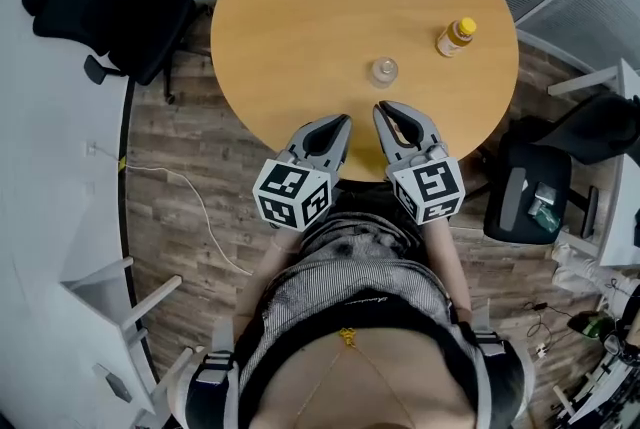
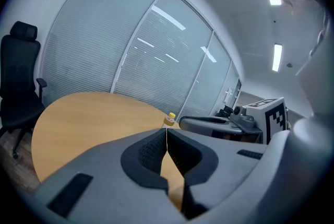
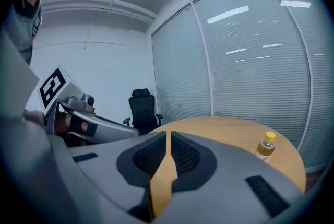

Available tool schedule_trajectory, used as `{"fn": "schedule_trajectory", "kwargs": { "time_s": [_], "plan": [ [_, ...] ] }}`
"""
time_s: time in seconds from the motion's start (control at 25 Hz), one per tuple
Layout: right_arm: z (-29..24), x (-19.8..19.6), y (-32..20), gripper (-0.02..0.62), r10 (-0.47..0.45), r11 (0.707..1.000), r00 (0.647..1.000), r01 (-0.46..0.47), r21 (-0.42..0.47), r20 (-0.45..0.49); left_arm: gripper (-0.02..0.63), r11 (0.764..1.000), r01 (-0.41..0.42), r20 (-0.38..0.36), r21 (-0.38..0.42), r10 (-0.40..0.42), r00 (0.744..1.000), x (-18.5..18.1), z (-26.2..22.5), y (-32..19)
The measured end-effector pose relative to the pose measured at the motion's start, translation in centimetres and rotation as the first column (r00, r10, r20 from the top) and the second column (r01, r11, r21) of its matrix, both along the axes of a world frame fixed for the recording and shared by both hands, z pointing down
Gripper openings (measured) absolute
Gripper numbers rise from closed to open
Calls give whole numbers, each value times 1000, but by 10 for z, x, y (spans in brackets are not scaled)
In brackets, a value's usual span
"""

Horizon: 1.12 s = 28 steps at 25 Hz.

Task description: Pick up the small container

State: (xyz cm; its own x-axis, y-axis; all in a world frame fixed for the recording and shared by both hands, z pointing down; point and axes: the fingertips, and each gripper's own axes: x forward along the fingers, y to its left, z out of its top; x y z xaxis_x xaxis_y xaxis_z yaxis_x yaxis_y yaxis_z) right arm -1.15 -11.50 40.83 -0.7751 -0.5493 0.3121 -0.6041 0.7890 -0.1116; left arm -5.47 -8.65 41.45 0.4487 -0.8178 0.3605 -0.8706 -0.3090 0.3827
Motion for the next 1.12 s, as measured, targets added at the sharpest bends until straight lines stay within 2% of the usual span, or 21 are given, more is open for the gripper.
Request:
{"fn": "schedule_trajectory", "kwargs": {
  "time_s": [0.44,0.92,1.12],
  "plan": [
    [-2,32,-51,40,-21,1000,1000,21,-13,17,22,1000,-10,24,7,10,1000,36,-8,-52],
    [14,80,-73,40,14,999,1000,-15,-38,-13,21,998,-69,70,6,68,995,74,-2,-70],
    [17,86,-79,40,24,999,999,-26,-47,-31,21,994,-106,71,5,105,992,84,-3,-74]
  ]
}}
